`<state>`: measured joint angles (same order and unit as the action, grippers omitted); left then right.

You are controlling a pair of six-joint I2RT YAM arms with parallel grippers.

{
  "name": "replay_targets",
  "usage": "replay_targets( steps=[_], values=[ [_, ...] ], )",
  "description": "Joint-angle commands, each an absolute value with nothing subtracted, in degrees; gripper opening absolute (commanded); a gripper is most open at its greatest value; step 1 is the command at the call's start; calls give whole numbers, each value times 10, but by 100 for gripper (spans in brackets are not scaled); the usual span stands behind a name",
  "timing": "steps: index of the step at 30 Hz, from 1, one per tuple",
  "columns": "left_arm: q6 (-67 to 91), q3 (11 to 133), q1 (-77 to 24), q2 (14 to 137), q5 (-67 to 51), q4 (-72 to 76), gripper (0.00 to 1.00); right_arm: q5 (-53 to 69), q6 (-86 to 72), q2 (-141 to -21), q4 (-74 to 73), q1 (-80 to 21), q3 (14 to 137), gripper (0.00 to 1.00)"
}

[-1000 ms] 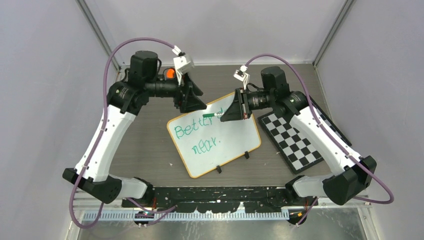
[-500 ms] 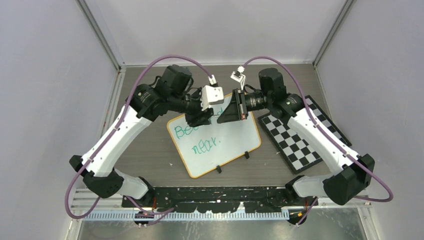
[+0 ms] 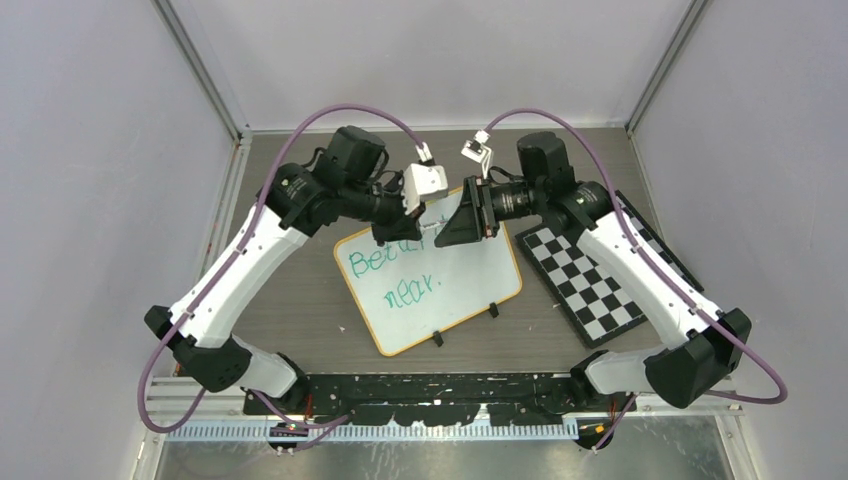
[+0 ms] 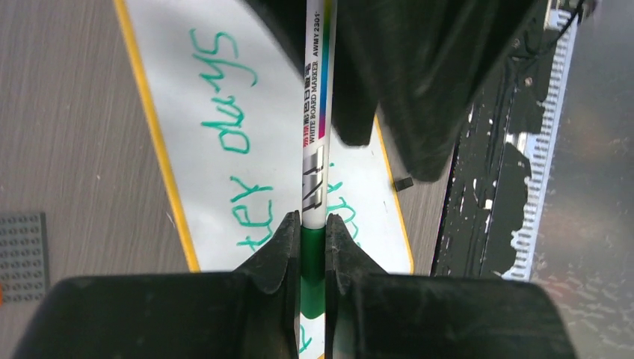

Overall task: Write a sentence on the whiteboard
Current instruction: Place the whiteboard marker at the center of the board.

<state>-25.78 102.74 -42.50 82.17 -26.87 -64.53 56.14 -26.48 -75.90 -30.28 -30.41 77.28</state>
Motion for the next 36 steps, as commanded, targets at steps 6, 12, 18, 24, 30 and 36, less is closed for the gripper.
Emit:
replay_targets(
  steps=[6,12,18,24,30,36],
  values=[
    [-155,1030,-291,813,-364,-613,0,536,-227,-761,-382,-189,861,80],
    [-98,1027,-117,822,-431,-619,0,466,-129,-753,-485,-102,891,83],
    [-103,972,80,823,-477,-636,0,390,-46,-746,-564,-28,876,84],
    [-192,861,209,817,-421,-659,0,328,-14,-691,-565,-7,814,89],
    [-275,741,259,810,-328,-632,0,268,-4,-653,-560,13,760,93],
    [-302,624,259,802,-252,-563,0,229,13,-670,-577,22,727,93]
  ],
)
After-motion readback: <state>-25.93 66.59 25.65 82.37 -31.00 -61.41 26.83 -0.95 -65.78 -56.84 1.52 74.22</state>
